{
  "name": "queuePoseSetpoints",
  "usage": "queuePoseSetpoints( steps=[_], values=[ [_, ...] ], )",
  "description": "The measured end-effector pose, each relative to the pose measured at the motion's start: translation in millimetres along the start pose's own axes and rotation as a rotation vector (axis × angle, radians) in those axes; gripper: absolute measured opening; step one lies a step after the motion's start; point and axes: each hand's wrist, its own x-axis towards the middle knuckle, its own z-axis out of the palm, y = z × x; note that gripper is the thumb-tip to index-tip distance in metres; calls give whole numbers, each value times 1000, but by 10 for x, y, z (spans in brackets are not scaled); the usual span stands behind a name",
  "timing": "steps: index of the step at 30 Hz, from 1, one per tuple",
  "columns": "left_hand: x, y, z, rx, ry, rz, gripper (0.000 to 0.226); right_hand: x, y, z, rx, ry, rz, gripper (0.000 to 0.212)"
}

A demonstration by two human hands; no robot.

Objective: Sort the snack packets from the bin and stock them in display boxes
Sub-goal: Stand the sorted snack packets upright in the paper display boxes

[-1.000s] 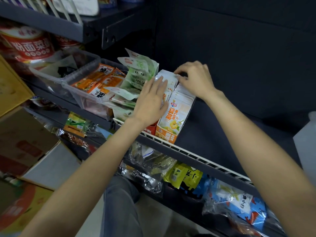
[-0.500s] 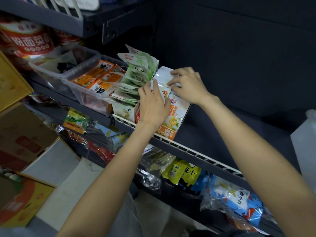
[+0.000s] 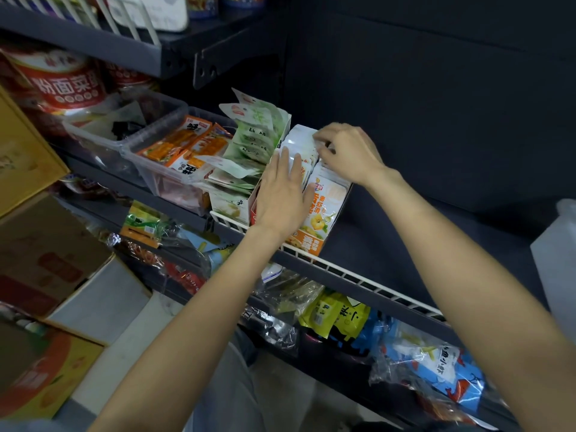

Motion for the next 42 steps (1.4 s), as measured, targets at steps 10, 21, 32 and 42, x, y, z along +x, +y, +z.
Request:
queuePoseSetpoints(
  steps=[10,21,32,42],
  values=[
    [227,-124,-35,-20,-106,128,51,45,86,-21,-32,-218,-12,44],
    [-249,-190,-134,-170,159,-5,52,-12,-221,48,-27,7,-81,27],
    [-16,-103,-158,208,23,133,63,-33,-265,60,-147,-11,7,29],
    [154,-225,-49,9,22,221,55,-174,-200,51,-53,-28,38,31]
  ],
)
